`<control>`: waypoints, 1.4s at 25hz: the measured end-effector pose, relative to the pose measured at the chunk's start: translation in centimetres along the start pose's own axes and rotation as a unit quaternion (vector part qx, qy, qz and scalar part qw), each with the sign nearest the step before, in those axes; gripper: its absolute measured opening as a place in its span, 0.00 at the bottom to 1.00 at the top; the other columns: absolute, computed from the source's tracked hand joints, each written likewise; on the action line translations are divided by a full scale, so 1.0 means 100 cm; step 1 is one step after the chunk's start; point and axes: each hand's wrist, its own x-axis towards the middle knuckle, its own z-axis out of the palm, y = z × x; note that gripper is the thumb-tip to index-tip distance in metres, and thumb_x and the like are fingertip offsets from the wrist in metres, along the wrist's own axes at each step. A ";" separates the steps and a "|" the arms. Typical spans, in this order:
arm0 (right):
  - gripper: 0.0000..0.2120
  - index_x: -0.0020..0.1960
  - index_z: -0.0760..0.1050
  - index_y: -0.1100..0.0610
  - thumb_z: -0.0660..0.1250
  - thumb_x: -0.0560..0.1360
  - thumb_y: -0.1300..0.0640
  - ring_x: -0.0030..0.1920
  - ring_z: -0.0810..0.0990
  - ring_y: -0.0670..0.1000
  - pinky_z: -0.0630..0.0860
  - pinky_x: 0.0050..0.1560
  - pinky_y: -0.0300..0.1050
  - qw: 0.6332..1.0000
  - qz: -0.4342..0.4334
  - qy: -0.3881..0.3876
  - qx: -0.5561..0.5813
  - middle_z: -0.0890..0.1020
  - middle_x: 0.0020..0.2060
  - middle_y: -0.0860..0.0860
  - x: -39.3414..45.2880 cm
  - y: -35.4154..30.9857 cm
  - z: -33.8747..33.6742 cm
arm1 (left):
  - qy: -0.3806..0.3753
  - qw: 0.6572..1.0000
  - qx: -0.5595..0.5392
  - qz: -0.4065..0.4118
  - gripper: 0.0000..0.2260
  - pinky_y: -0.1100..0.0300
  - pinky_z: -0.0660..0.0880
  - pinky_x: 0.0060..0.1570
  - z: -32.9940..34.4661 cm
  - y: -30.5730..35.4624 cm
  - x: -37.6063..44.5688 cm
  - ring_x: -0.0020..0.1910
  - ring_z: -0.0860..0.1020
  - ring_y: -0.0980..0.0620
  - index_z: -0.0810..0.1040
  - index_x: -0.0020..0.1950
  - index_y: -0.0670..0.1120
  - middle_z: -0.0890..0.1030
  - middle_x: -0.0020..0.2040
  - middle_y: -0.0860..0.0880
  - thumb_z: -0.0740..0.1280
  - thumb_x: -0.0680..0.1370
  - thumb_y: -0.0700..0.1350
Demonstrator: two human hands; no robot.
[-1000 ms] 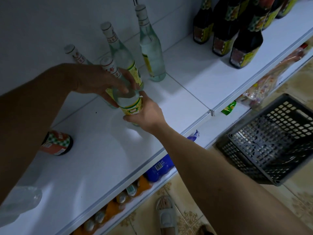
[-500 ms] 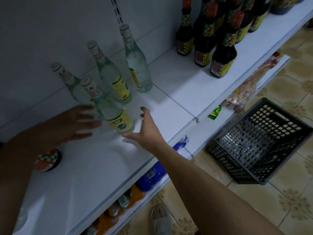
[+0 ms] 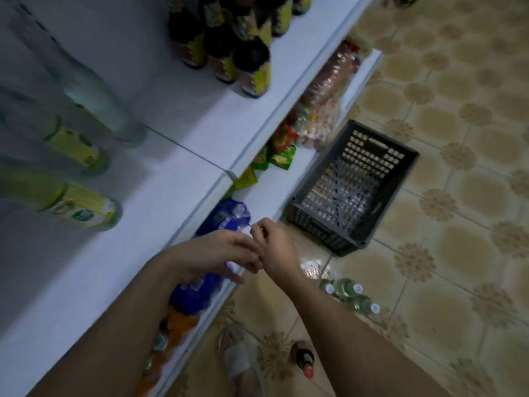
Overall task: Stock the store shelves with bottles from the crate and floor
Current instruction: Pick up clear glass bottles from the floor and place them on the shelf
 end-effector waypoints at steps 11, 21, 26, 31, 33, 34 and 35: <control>0.16 0.58 0.70 0.58 0.68 0.76 0.51 0.56 0.77 0.62 0.74 0.50 0.50 0.952 0.268 0.041 -0.140 0.78 0.54 0.58 -0.062 0.281 -0.076 | 0.056 0.977 0.195 -0.068 0.16 0.57 0.75 0.44 0.169 -0.118 0.216 0.48 0.77 0.49 0.74 0.60 0.47 0.78 0.55 0.46 0.70 0.74 0.39; 0.20 0.65 0.69 0.52 0.69 0.76 0.50 0.53 0.76 0.62 0.78 0.51 0.56 0.933 0.184 0.012 -0.308 0.80 0.53 0.61 0.002 0.398 -0.058 | 0.167 0.938 0.284 0.105 0.16 0.59 0.75 0.50 0.218 -0.206 0.359 0.52 0.80 0.49 0.80 0.60 0.50 0.83 0.54 0.49 0.75 0.73 0.44; 0.13 0.63 0.71 0.56 0.64 0.79 0.56 0.48 0.77 0.63 0.78 0.48 0.55 0.948 0.171 0.055 -0.263 0.77 0.51 0.62 0.005 0.391 -0.061 | 0.143 0.925 0.318 0.153 0.10 0.61 0.74 0.43 0.200 -0.200 0.346 0.44 0.80 0.55 0.83 0.54 0.49 0.85 0.47 0.50 0.74 0.73 0.47; 0.12 0.56 0.75 0.61 0.67 0.76 0.56 0.48 0.78 0.64 0.74 0.44 0.50 0.964 0.138 0.071 -0.218 0.80 0.48 0.63 0.002 0.320 -0.094 | 0.168 0.920 0.309 0.175 0.10 0.58 0.75 0.40 0.162 -0.149 0.288 0.41 0.81 0.52 0.84 0.48 0.46 0.84 0.42 0.49 0.74 0.73 0.52; 0.10 0.51 0.76 0.62 0.67 0.75 0.56 0.45 0.78 0.63 0.70 0.40 0.48 0.969 0.112 0.062 -0.211 0.80 0.44 0.61 -0.001 0.273 -0.118 | 0.174 0.912 0.323 0.184 0.11 0.57 0.75 0.39 0.144 -0.120 0.252 0.40 0.80 0.53 0.84 0.48 0.48 0.84 0.41 0.50 0.74 0.73 0.53; 0.09 0.48 0.76 0.62 0.68 0.74 0.56 0.43 0.78 0.62 0.67 0.38 0.47 0.971 0.095 0.056 -0.212 0.80 0.41 0.60 -0.003 0.248 -0.130 | 0.179 0.906 0.333 0.193 0.11 0.58 0.73 0.38 0.135 -0.104 0.234 0.39 0.79 0.53 0.83 0.48 0.48 0.83 0.40 0.51 0.74 0.73 0.53; 0.08 0.44 0.75 0.61 0.68 0.73 0.56 0.41 0.77 0.61 0.64 0.36 0.46 0.972 0.077 0.047 -0.215 0.78 0.38 0.58 -0.005 0.219 -0.142 | 0.189 0.897 0.343 0.204 0.10 0.59 0.72 0.38 0.125 -0.087 0.212 0.39 0.79 0.53 0.83 0.47 0.47 0.82 0.39 0.51 0.74 0.73 0.53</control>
